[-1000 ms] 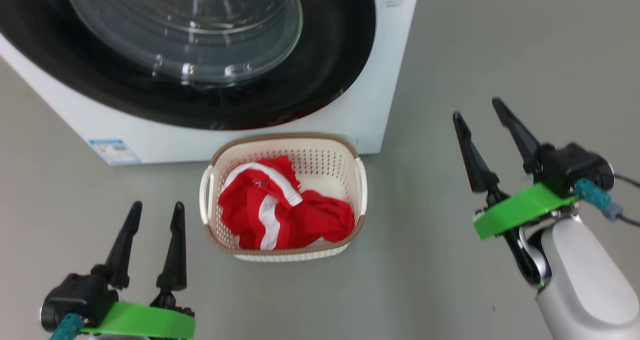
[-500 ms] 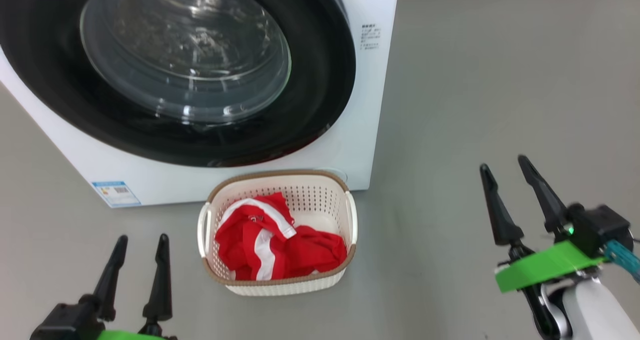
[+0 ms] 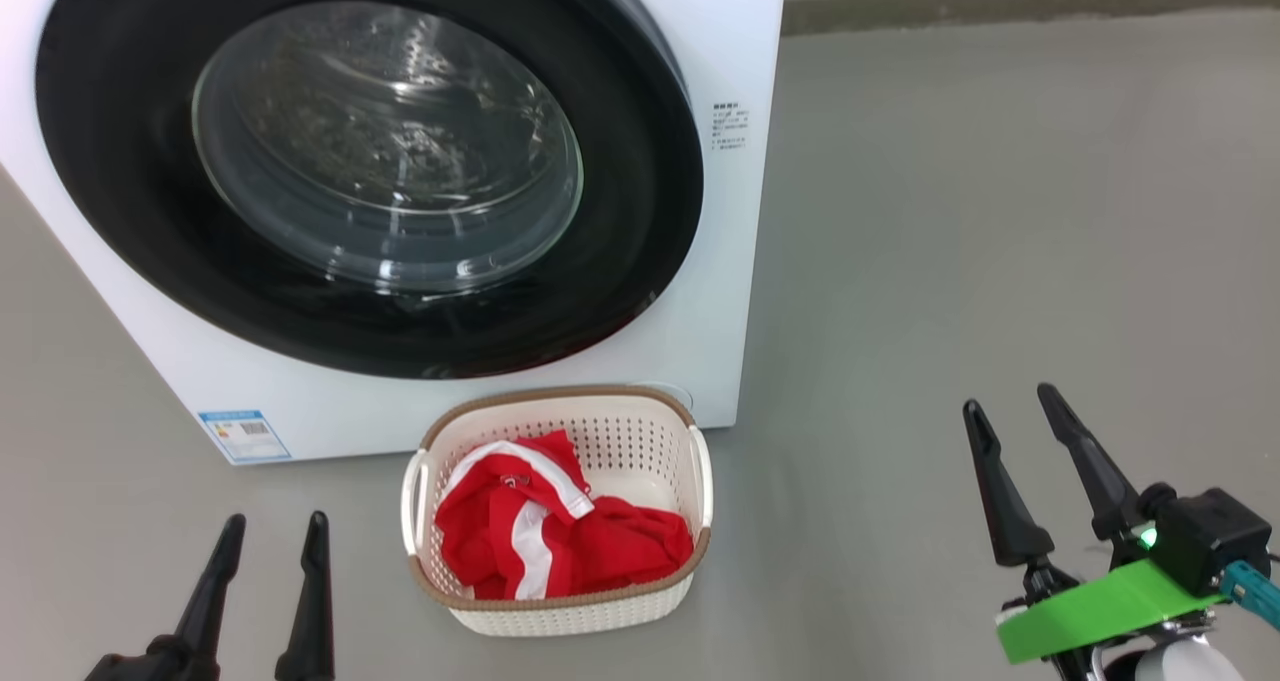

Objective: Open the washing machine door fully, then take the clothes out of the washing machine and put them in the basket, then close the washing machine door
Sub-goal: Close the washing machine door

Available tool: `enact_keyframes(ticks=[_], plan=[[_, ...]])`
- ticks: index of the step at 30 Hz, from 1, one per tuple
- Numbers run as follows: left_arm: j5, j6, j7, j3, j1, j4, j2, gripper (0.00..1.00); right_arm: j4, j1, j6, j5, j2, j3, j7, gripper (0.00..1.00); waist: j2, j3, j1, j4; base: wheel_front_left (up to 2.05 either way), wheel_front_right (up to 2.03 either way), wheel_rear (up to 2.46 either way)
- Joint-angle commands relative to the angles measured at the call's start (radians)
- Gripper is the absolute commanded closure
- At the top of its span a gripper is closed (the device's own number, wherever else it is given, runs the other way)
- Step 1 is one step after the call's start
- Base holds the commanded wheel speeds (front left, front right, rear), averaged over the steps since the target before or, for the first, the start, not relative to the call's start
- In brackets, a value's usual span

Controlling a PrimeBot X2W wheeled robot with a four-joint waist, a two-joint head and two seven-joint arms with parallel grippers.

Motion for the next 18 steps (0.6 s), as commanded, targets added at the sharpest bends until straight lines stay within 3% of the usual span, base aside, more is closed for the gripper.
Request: enact_keyframes(ticks=[1,18], plan=[[0.005,-0.005,-0.012,0.029,-0.01,-0.028,0.019,0.0,-0.029,-0.001,-0.001,0.009,-0.019,0.025,-0.005,0.0,0.0,-0.017,-0.0001,0.001,0.0,0.0,0.0],[0.021,-0.001,-0.012,0.05,0.035,0.006,0.02,0.0,-0.039,0.076,-0.001,-0.008,-0.025,0.02,-0.005,0.0,0.0,-0.074,-0.0001,-0.009,0.0,0.0,0.0]])
